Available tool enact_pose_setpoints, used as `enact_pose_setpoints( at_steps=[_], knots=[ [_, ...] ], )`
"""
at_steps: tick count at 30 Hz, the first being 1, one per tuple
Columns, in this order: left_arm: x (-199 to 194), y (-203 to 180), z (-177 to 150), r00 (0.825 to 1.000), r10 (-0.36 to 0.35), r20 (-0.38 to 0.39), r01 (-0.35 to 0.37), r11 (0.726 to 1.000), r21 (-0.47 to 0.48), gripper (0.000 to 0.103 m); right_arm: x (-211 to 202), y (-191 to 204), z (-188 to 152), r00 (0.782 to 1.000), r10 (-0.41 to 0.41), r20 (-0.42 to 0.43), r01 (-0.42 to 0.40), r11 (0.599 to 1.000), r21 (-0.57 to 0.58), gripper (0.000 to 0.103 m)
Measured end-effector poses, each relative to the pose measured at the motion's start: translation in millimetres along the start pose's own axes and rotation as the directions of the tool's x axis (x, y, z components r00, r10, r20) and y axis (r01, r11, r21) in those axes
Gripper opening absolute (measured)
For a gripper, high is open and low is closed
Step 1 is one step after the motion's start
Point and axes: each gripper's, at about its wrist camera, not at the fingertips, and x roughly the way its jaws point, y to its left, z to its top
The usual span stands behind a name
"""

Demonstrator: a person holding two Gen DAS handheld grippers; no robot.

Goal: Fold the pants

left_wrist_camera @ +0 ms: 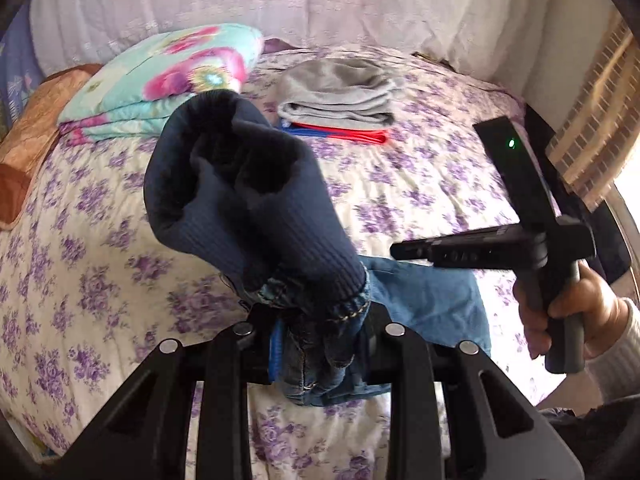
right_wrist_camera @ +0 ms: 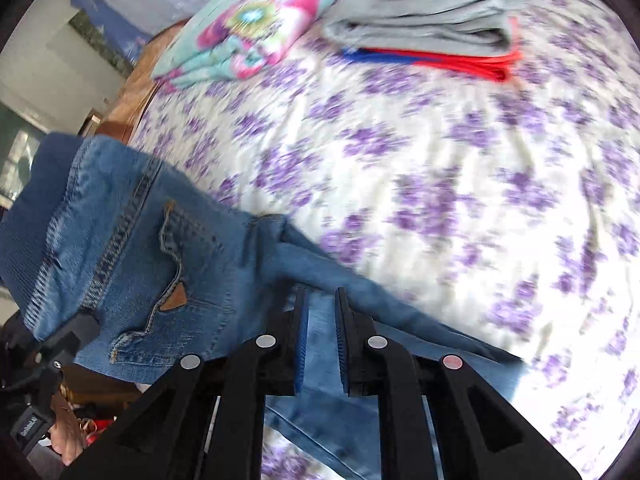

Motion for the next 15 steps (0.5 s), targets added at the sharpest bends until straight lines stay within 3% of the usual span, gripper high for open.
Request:
enact_pose_setpoints(
  at_steps=[5,7,9,10,13,15],
  knots=[
    [32.6,-69.3,-7.1,0.988,-0.120,-0.093,0.135,0.976,0.172,0.026,-74.9,-91.0,-54.1,0.984,-0.132,0.120,0.110,0.979,0.172,0.013],
    [62.5,-97.7,-15.0,0.965,-0.185,-0.188,0.226,0.947,0.229,0.030,-85.8,-124.2,-81.8,0.978,-0.175,0.112,0.146,0.963,0.228,0.013],
    [103.1,-122.9,-31.5,0.923,-0.207,-0.324,0.301,0.914,0.272,0.040,-80.5,-152.1,-107.8,0.980,-0.183,0.082,0.153,0.947,0.284,0.013],
    [119.9,-132.4,-41.8,0.914,-0.180,-0.362,0.298,0.906,0.302,0.041,-72.8,-156.8,-118.1,0.982,-0.181,0.063,0.153,0.940,0.306,0.013],
    [129.6,-152.4,-54.5,0.930,-0.102,-0.354,0.246,0.888,0.389,0.046,-64.0,-152.7,-129.8,0.983,-0.176,0.051,0.152,0.940,0.306,0.013],
    [113.7,-150.8,-46.2,0.908,-0.184,-0.375,0.318,0.888,0.333,0.053,-73.0,-140.5,-131.6,0.981,-0.179,0.081,0.151,0.950,0.272,0.013]
  ],
)
